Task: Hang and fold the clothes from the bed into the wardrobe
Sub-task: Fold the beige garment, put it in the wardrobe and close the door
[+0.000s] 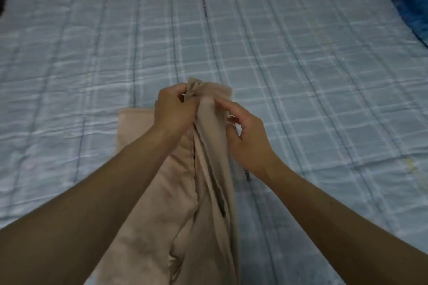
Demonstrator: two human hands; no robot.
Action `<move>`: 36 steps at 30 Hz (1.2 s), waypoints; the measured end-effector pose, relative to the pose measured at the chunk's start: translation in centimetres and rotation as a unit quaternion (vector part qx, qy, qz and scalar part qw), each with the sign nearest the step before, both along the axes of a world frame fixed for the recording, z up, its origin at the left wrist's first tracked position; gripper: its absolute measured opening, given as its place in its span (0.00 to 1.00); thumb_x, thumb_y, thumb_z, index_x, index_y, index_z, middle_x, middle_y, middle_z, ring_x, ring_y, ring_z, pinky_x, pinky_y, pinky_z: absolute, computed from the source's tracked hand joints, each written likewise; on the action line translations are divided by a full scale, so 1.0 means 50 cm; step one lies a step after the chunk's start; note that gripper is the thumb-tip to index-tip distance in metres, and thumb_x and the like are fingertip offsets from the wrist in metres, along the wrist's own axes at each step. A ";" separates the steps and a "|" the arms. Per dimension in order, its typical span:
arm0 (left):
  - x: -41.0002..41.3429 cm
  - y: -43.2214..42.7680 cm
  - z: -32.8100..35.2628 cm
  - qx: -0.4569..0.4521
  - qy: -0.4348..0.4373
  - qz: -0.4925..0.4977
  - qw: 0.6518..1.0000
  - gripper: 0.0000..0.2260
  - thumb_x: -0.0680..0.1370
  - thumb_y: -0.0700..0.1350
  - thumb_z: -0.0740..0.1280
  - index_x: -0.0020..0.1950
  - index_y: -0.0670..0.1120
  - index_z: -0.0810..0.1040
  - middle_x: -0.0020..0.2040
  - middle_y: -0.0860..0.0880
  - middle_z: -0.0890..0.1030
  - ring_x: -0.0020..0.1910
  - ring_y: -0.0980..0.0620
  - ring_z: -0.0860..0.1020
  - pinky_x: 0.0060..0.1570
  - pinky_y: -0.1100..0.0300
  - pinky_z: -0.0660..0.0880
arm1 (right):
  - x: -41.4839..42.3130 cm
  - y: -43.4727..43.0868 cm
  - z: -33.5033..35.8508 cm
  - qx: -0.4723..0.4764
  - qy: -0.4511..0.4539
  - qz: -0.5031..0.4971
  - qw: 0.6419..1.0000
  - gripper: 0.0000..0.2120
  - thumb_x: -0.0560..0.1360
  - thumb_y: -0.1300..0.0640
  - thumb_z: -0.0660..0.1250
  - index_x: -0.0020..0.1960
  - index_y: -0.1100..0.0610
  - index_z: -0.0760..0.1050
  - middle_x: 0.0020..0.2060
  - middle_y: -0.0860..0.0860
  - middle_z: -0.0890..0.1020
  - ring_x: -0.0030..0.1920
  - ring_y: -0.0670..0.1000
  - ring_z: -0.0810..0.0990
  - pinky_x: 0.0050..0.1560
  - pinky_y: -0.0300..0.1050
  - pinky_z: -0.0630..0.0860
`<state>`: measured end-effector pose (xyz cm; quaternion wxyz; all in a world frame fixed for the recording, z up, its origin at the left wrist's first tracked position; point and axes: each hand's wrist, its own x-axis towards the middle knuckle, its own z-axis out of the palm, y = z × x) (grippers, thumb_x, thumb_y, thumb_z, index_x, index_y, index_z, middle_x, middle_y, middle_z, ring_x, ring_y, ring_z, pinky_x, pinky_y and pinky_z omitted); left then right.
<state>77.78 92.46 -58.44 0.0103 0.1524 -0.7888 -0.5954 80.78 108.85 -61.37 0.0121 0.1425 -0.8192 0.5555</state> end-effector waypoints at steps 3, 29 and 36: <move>-0.016 -0.122 -0.023 -0.005 -0.014 0.072 0.997 0.07 0.69 0.42 0.69 0.37 0.53 0.84 0.38 0.50 0.84 0.38 0.54 0.78 0.39 0.58 0.74 | 0.016 -0.051 -0.029 0.073 -0.015 0.030 0.997 0.18 0.74 0.72 0.66 0.63 0.62 0.78 0.65 0.57 0.78 0.66 0.52 0.75 0.69 0.49 0.70; 0.148 -0.240 -0.121 -0.322 -0.084 0.024 0.943 0.31 0.72 0.49 0.74 0.71 0.44 0.65 0.62 0.41 0.73 0.59 0.41 0.73 0.54 0.48 0.74 | 0.234 -0.149 -0.093 0.245 -0.128 -0.034 0.960 0.09 0.76 0.51 0.69 0.55 0.52 0.78 0.49 0.47 0.76 0.46 0.44 0.75 0.48 0.33 0.72; 0.350 -0.167 -0.105 -0.294 -0.094 -0.154 0.939 0.09 0.73 0.54 0.72 0.46 0.52 0.76 0.39 0.54 0.81 0.41 0.52 0.80 0.47 0.50 0.77 | 0.290 -0.124 -0.073 0.197 -0.223 -0.012 0.955 0.12 0.73 0.47 0.73 0.52 0.52 0.78 0.35 0.47 0.81 0.35 0.44 0.81 0.40 0.41 0.80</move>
